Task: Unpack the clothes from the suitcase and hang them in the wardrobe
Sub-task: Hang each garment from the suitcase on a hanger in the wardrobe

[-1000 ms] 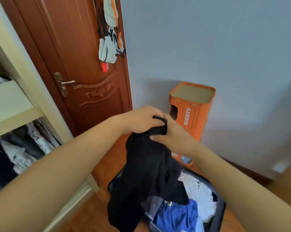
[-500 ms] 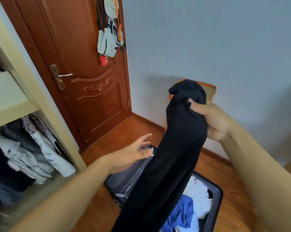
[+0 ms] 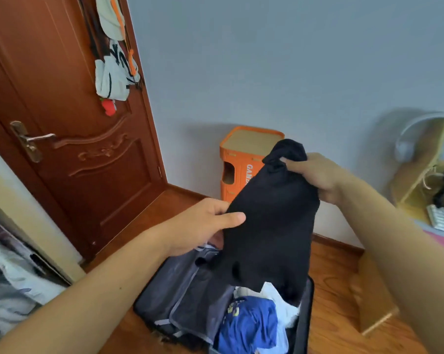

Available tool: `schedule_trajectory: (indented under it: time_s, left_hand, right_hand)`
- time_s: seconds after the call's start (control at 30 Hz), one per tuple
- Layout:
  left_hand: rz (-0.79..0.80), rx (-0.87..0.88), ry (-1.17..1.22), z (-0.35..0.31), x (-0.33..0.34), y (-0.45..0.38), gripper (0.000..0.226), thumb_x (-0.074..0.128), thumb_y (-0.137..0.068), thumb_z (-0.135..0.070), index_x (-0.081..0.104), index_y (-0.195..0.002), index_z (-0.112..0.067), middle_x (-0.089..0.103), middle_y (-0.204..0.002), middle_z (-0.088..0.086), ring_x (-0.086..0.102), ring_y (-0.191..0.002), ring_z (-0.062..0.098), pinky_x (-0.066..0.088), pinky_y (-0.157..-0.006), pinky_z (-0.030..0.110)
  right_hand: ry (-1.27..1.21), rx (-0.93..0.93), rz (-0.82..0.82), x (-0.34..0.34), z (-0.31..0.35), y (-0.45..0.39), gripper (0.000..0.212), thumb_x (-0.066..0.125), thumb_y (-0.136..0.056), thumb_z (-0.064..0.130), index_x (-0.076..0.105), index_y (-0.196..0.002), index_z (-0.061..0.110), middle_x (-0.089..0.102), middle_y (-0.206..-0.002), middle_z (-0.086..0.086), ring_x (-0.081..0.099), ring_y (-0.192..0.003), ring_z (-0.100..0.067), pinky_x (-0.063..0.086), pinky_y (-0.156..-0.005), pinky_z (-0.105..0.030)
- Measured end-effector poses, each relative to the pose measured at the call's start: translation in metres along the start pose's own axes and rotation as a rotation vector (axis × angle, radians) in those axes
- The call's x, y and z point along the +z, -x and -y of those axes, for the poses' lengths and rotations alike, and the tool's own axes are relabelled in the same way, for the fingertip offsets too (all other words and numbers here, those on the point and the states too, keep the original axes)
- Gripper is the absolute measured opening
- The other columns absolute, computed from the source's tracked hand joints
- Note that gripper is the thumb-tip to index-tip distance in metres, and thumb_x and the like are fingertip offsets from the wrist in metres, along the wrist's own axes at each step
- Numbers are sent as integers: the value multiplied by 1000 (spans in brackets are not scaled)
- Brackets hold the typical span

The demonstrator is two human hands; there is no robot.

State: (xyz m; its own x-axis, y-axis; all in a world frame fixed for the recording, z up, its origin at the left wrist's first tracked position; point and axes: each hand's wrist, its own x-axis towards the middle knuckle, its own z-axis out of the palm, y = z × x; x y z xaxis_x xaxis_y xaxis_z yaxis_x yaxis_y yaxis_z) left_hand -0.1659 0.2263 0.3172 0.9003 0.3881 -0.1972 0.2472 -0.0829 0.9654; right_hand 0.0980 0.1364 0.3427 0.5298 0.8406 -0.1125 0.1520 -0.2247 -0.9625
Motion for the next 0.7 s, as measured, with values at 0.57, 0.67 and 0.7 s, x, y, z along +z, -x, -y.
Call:
schedule_trajectory:
  time_s: [0.57, 0.67, 0.7]
  left_hand:
    - [-699, -185, 322, -36, -20, -4, 24, 63, -95, -37, 79, -98, -19, 62, -111, -6, 53, -103, 14, 41, -89, 32]
    - [-786, -33, 246, -33, -39, 19, 15, 63, -98, -26, 72, -107, -19, 69, -118, -2, 62, -115, 19, 51, -102, 42]
    - [-735, 14, 205, -31, -41, 28, 20, 64, -99, -28, 68, -117, -20, 68, -120, -1, 66, -114, 20, 55, -98, 44]
  right_hand:
    - [74, -163, -51, 106, -83, 61, 21, 52, -101, 9, 64, -85, 16, 66, -80, 0, 55, -69, -2, 46, -71, -25]
    - [68, -325, 6, 110, -48, 66, 27, 54, -102, 21, 60, -76, 14, 55, -70, -3, 49, -68, -6, 40, -67, -27]
    - [89, -385, 19, 114, -34, 64, 28, 54, -102, 24, 60, -78, 11, 54, -72, -9, 49, -68, -8, 40, -67, -29]
